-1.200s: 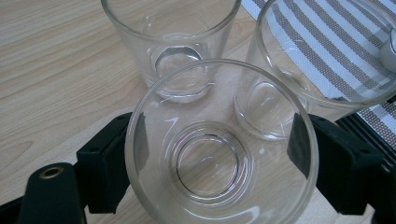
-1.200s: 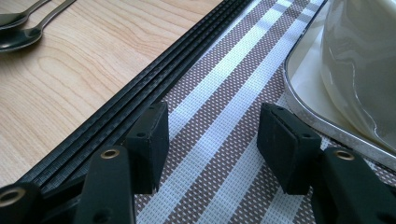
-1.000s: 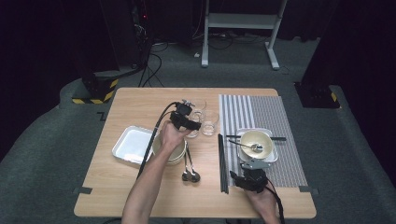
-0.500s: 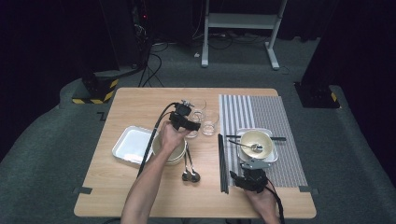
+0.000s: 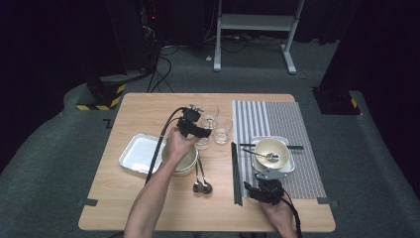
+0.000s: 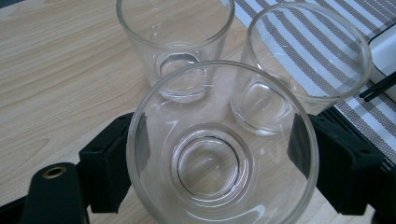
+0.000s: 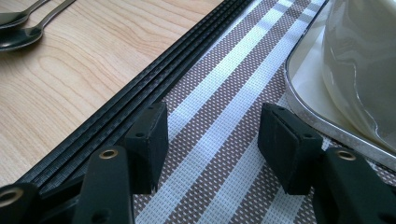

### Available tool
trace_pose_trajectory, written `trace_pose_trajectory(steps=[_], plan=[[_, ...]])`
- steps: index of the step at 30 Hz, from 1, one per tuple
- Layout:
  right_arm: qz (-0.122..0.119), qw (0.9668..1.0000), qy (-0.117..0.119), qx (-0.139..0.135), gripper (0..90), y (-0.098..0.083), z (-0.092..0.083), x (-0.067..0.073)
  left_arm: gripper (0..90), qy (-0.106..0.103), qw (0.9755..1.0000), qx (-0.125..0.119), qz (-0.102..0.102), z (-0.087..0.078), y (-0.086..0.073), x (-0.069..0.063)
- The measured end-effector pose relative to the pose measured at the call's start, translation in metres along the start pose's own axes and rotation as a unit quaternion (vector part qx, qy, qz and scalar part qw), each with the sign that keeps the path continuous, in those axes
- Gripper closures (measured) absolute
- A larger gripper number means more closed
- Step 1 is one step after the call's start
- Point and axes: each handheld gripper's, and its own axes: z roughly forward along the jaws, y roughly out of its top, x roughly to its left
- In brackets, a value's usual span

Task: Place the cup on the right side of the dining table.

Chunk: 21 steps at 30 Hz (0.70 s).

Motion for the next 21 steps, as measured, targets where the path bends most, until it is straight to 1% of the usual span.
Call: trace_pose_trajectory(steps=[2, 11, 14, 19, 21], plan=[[0.000, 1.0000, 0.001, 0.000, 42.9, 0.000, 0.000, 0.000, 18.4, -0.002, 1.0000, 0.000, 0.005, -0.002, 0.000, -0.001], [0.000, 1.0000, 0.001, 0.000, 42.9, 0.000, 0.000, 0.000, 18.4, -0.011, 0.9998, -0.016, 0.009, -0.015, 0.002, -0.004], [0.000, 1.0000, 0.001, 0.000, 42.9, 0.000, 0.000, 0.000, 18.4, -0.016, 0.9997, -0.016, 0.007, -0.017, 0.004, -0.005], [0.000, 1.0000, 0.001, -0.001, 42.9, 0.000, 0.000, 0.000, 18.4, -0.013, 0.9997, -0.015, 0.010, -0.022, 0.006, -0.006], [0.000, 1.0000, 0.001, -0.001, 42.9, 0.000, 0.000, 0.000, 18.4, -0.015, 0.9997, -0.015, 0.010, -0.024, 0.006, -0.005]])
